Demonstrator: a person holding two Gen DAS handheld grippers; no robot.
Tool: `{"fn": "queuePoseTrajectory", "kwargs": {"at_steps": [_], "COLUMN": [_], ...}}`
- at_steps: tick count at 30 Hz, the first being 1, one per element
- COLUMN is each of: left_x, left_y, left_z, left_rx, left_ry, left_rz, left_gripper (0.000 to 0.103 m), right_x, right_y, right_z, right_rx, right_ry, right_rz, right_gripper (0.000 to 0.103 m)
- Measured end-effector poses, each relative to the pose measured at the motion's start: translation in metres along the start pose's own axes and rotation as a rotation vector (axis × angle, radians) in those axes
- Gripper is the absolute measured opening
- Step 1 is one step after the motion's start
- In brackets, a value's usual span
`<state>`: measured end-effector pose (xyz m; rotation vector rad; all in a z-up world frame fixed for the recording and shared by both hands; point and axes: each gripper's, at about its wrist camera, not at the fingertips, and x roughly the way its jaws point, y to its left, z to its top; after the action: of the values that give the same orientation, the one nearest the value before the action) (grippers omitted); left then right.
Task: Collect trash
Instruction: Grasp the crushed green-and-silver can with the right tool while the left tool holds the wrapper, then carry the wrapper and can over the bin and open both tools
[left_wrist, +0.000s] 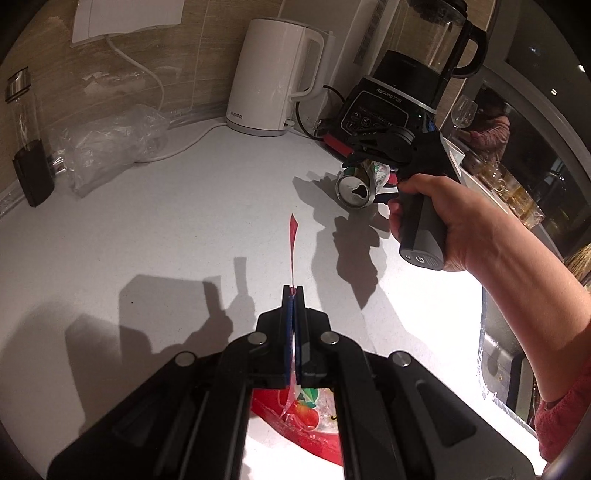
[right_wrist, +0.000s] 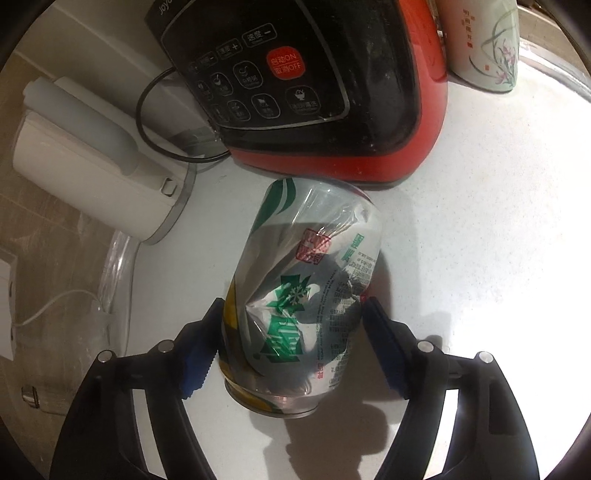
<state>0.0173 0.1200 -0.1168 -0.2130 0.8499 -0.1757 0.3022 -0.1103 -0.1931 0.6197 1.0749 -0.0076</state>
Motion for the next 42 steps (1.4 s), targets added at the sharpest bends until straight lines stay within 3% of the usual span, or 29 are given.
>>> {"fn": "queuePoseTrajectory", "kwargs": {"at_steps": [8,9,13,19,25,33,42], "left_x": [-0.007,-0.008,-0.014,-0.019,-0.034,-0.068,-0.116], "left_y": [0.001,0.001,0.001,0.001,-0.006,-0.022,-0.055], "left_z": [-0.003,-0.003,-0.004,-0.005,-0.009,-0.026,-0.058], "left_rx": [0.022,0.027,0.027,0.004,-0.001,-0.024,-0.039], "left_ry": [0.011,0.009,0.011,0.012,-0.007,-0.054,-0.096], "left_rz": [-0.043,-0.044,-0.063,-0.067,-0.065,-0.038,-0.006], "left_gripper": [0.001,0.001,0.001,0.001,0.001,0.001,0.001], "right_x": [-0.033,-0.040,-0.063,-0.081,-0.106,-0.163,-0.249], "right_y": [-0.027,-0.031,-0.047,-0.060,-0.075,-0.109,-0.166], "right_z": [-0.021,-0.025,-0.044,-0.063,-0.088,-0.154,-0.269], "right_rx": [0.024,0.026,0.018,-0.011,-0.012,-0.034,-0.077], "right_ry": [-0.012,-0.016,-0.003,0.009,0.010,0.057,0.140], "right_rz": [0.154,0.175,0.228,0.213,0.300,0.456,0.569], "right_gripper": [0.061,0.049,0.047,0.044,0.040,0.039,0.038]}}
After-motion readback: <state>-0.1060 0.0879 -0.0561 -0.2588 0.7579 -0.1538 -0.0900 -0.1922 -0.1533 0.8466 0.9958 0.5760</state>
